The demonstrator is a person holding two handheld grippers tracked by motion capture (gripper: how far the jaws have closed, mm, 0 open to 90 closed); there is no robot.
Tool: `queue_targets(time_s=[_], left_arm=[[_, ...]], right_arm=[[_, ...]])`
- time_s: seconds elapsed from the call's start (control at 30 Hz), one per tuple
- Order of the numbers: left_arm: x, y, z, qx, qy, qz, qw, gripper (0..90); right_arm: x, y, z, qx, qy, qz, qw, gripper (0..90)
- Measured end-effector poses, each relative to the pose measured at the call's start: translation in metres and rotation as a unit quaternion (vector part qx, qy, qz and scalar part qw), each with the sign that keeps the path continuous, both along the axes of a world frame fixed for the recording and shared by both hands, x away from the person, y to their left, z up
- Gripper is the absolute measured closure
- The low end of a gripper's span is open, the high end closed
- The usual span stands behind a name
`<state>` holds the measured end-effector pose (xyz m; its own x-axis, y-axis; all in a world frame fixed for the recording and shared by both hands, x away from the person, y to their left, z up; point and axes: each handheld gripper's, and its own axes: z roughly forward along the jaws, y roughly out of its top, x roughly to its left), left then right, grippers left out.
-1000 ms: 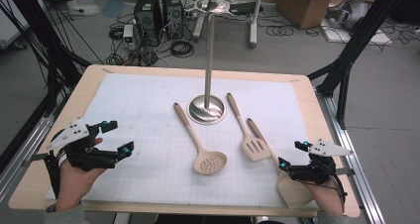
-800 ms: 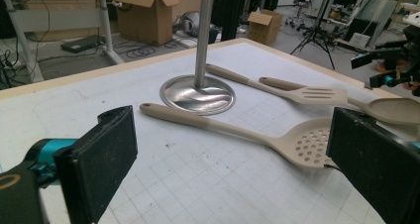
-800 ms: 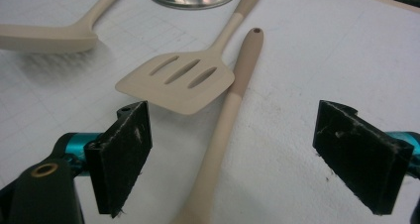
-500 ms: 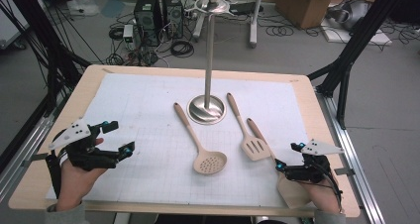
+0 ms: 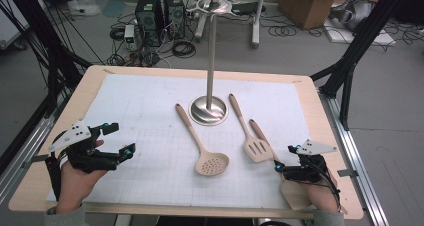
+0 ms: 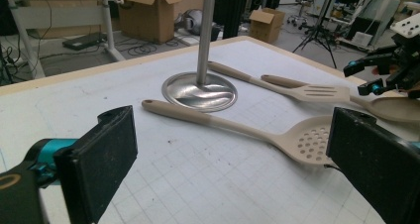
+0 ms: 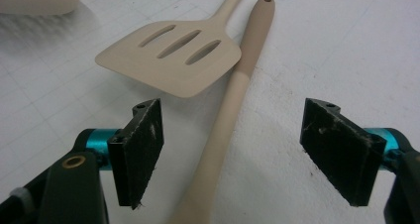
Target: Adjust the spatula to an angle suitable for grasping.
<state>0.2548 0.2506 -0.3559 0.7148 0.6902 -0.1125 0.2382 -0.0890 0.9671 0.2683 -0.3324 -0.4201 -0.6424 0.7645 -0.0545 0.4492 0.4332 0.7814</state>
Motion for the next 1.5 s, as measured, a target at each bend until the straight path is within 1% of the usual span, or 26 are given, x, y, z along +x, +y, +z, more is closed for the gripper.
queue_targets(time_s=[0.17, 0.27, 0.33, 0.43, 0.63, 0.7, 0.77, 0.8, 0.83, 0.87, 0.97, 1.27, 1.33, 1.5], left_arm=[[0.000, 0.001, 0.000, -0.001, 0.000, 0.001, 1.0000, 6.0], [-0.001, 0.001, 0.000, 0.001, 0.000, 0.002, 1.0000, 6.0], [-0.001, 0.001, 0.000, 0.000, 0.001, 0.002, 1.0000, 6.1], [0.000, 0.001, -0.001, 0.000, 0.002, 0.003, 1.0000, 6.0], [0.000, 0.000, -0.002, 0.002, 0.003, 0.002, 1.0000, 6.0], [0.000, 0.000, -0.002, 0.002, 0.003, 0.001, 1.0000, 6.1], [0.000, 0.000, -0.002, 0.002, 0.004, 0.003, 1.0000, 6.0], [0.000, 0.000, -0.002, 0.002, 0.004, 0.002, 1.0000, 6.1], [0.000, 0.001, -0.002, 0.002, 0.004, 0.002, 1.0000, 6.1], [0.000, 0.001, -0.002, 0.002, 0.004, 0.003, 1.0000, 6.1], [0.000, 0.001, -0.002, 0.002, 0.003, 0.003, 1.0000, 6.0], [0.000, 0.001, -0.003, 0.002, 0.005, 0.004, 1.0000, 6.0], [0.000, 0.002, -0.003, 0.001, 0.006, 0.003, 1.0000, 6.0], [0.001, 0.006, -0.006, -0.003, 0.011, 0.003, 0.9999, 6.1]], right_arm=[[0.002, 0.002, -0.001, -0.005, 0.004, -0.002, 1.0000, 26.3], [0.003, 0.003, -0.002, -0.013, 0.011, -0.007, 0.9998, 28.8], [0.004, 0.004, -0.003, -0.016, 0.013, -0.008, 0.9997, 29.2], [0.006, 0.006, -0.005, -0.025, 0.021, -0.011, 0.9994, 30.1], [0.008, 0.009, -0.007, -0.034, 0.023, -0.013, 0.9991, 33.6], [0.010, 0.009, -0.008, -0.039, 0.027, -0.018, 0.9987, 34.4], [0.010, 0.009, -0.009, -0.043, 0.032, -0.019, 0.9984, 37.1], [0.011, 0.010, -0.010, -0.049, 0.035, -0.018, 0.9980, 37.5], [0.011, 0.010, -0.010, -0.049, 0.035, -0.018, 0.9980, 37.5], [0.011, 0.011, -0.011, -0.053, 0.040, -0.017, 0.9977, 38.5], [0.011, 0.011, -0.012, -0.056, 0.044, -0.018, 0.9973, 39.2], [0.013, 0.010, -0.013, -0.056, 0.055, -0.019, 0.9967, 45.8], [0.013, 0.011, -0.014, -0.056, 0.064, -0.019, 0.9962, 47.7], [0.014, 0.013, -0.015, -0.063, 0.074, -0.017, 0.9951, 50.4]])
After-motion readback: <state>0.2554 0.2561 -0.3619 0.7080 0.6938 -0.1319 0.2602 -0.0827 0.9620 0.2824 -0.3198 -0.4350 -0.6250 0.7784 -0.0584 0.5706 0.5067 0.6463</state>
